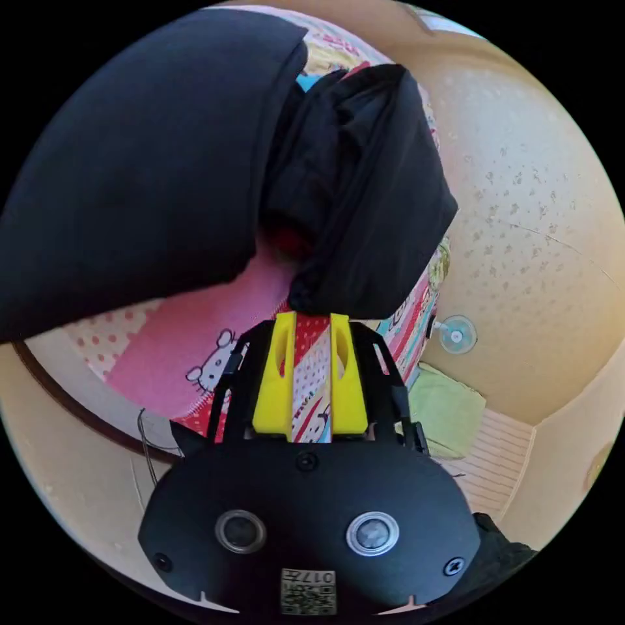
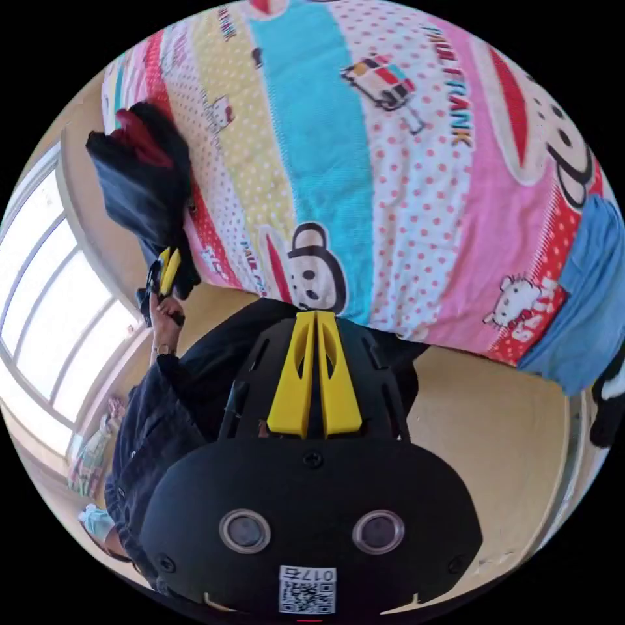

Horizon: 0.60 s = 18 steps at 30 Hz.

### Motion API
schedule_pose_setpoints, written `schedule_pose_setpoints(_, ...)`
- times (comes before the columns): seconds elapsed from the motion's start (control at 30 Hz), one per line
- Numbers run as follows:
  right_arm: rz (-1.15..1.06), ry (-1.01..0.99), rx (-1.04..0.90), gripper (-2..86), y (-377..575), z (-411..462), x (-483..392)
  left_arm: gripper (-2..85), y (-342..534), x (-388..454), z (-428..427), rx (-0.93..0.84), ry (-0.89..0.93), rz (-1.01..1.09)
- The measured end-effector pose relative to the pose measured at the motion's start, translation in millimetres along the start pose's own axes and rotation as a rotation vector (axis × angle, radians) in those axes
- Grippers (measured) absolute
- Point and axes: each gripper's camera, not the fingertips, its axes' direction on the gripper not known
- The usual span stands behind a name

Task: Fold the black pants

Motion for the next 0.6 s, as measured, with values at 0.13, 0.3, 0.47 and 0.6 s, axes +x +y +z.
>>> schedule_pose_setpoints(0.13,0.298,-0.436,0.142,0.2,22.9,21.5,106.4,13.3,-33.4,6.4,-8.2,0.032,0.079,0.087)
schedule_pose_setpoints(0.3,0.51,-0.662,0.227,0.1,46.0,76.8,177.1,8.4,-39.5,11.1,11.7,-0.027,0.109,0.044)
schedule_pose_setpoints(0.47,0.514,-0.792,0.339,0.2,22.4,115.3,197.2,6.4,11.9,95.7,21.8,-0.215,0.199,0.488)
schedule_pose_setpoints(0.6,0.435,-0.701,0.313,0.2,-24.4,145.8,183.0,6.0,87.8,179.4,57.1,-0.548,0.302,0.909)
